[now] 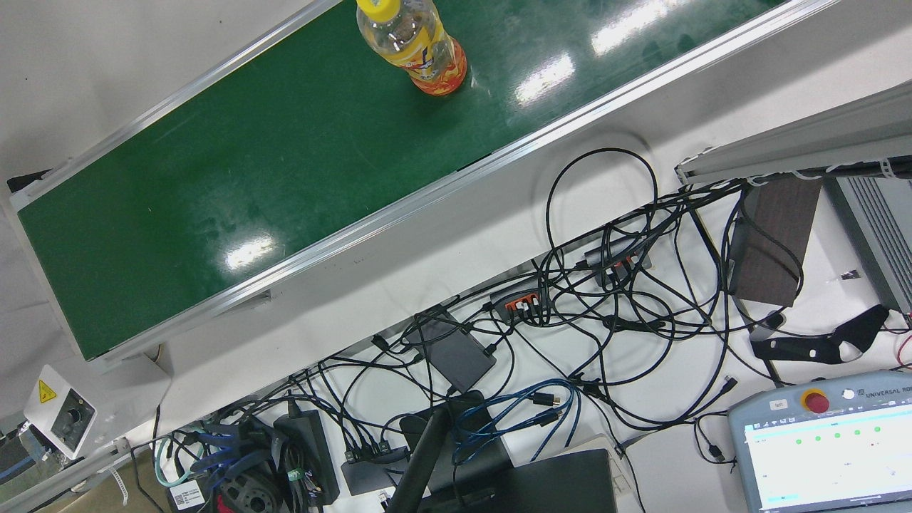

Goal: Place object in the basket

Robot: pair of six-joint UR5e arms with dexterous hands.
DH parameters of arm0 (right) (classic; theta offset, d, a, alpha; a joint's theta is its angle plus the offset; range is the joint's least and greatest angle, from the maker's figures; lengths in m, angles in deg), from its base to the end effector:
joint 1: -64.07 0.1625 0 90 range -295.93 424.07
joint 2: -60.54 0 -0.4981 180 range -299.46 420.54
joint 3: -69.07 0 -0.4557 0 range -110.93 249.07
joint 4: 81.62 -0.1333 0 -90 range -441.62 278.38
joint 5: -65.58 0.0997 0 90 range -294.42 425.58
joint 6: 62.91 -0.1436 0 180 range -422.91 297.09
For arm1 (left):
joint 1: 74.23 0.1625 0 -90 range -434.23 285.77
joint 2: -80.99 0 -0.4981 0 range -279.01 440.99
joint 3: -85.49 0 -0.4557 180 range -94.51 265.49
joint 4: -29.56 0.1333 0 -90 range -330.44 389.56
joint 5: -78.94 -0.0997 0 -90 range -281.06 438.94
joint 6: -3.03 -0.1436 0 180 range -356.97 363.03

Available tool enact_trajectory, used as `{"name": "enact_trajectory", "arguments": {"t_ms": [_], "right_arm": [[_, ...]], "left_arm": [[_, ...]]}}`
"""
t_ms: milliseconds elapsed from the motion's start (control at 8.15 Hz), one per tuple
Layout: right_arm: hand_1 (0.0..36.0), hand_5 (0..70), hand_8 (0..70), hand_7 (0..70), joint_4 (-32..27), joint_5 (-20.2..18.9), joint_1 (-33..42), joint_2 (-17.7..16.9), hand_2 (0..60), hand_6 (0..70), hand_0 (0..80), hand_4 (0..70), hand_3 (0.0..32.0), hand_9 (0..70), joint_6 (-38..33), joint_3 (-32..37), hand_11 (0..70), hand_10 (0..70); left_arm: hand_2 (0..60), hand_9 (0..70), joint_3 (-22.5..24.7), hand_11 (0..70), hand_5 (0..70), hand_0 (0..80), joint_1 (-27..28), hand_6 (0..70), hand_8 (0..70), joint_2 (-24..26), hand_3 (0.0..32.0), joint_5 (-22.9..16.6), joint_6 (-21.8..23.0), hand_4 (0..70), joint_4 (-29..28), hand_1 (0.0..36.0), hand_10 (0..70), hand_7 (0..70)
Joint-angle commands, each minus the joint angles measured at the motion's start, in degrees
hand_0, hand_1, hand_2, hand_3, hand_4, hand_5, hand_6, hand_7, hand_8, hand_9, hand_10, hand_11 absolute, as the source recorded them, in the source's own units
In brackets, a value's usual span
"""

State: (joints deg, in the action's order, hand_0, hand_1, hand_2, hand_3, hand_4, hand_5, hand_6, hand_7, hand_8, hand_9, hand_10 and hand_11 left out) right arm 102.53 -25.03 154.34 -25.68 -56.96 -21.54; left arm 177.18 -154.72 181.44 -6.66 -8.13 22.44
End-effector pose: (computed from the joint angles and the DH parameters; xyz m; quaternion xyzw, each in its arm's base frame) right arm 0.1347 -0.6306 0.7237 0.0347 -0.7077 0.7046 0.0387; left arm -0.0260 -0.7181 0.6034 0.0340 0.8144 -0.5747 0.0730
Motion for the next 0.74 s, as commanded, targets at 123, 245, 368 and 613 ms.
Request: {"name": "enact_trajectory", "arguments": {"t_ms": [123,245,368,613], "right_arm": [[0.0,0.0,0.0,0.0,0.1,0.0,0.0,0.0,0.0,0.0,0.0,0.0,0.0,0.0,0.0,0.0,0.0,0.0],[0.0,0.0,0.0,0.0,0.0,-0.1,0.0,0.0,0.0,0.0,0.0,0.0,0.0,0.0,0.0,0.0,0.0,0.0],[0.0,0.0,0.0,0.0,0.1,-0.1,0.0,0.0,0.0,0.0,0.0,0.0,0.0,0.0,0.0,0.0,0.0,0.0],[0.0,0.0,0.0,0.0,0.1,0.0,0.0,0.0,0.0,0.0,0.0,0.0,0.0,0.0,0.0,0.0,0.0,0.0]], "left_arm": [[0.0,6.8,0.3,0.0,33.0,49.7,-0.2,0.0,6.4,0.0,3.0,0.0,0.3,8.4,0.5,5.6,0.0,4.4],[0.0,6.6,0.3,0.0,32.5,49.7,-0.2,0.0,6.2,0.1,1.8,0.0,0.3,8.6,1.1,5.6,0.0,4.5],[0.0,6.8,0.3,0.0,33.8,49.8,-0.2,0.0,6.4,0.1,1.2,0.0,0.3,9.3,1.1,5.5,0.0,4.8],[0.0,7.0,0.3,0.0,33.7,49.4,-0.3,0.0,6.8,0.0,1.4,0.0,0.4,8.8,1.1,4.9,0.0,4.7]]}}
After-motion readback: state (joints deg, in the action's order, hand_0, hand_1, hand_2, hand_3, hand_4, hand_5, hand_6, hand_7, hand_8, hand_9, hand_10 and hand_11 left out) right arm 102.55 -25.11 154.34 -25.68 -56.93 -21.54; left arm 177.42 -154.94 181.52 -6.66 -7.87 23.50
